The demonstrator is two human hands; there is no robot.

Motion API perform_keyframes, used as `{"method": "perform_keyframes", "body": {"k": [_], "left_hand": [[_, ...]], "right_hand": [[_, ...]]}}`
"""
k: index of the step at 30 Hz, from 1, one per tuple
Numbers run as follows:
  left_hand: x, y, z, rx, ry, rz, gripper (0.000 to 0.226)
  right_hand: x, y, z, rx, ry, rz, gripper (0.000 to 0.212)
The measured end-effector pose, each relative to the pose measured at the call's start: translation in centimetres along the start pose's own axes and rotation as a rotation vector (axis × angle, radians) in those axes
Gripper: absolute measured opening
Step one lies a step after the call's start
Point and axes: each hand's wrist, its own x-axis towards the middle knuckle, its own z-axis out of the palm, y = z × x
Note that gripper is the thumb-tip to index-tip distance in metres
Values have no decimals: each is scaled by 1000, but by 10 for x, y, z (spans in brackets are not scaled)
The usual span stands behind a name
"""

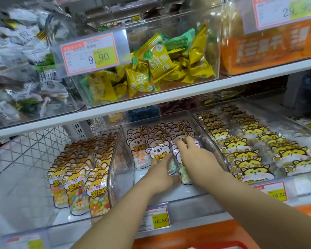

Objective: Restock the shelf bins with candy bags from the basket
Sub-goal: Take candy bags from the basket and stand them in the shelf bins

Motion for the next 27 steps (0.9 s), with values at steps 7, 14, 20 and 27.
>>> {"method": "perform_keyframes", "body": {"k": [7, 14, 20, 27], "left_hand": [[0, -7, 4, 185, 177, -18, 56], [-4, -7, 2, 193, 227, -29, 47], [-3, -8, 3, 79, 261, 21, 51], [0, -12, 4, 153, 314, 139, 52]], "right_hand": [[1, -1, 0, -19, -16, 4, 101], [-8, 1, -9, -18, 12, -49, 81], [-8, -2, -5, 9, -91, -161, 27], [1, 8, 26, 148, -419, -80, 37]]}}
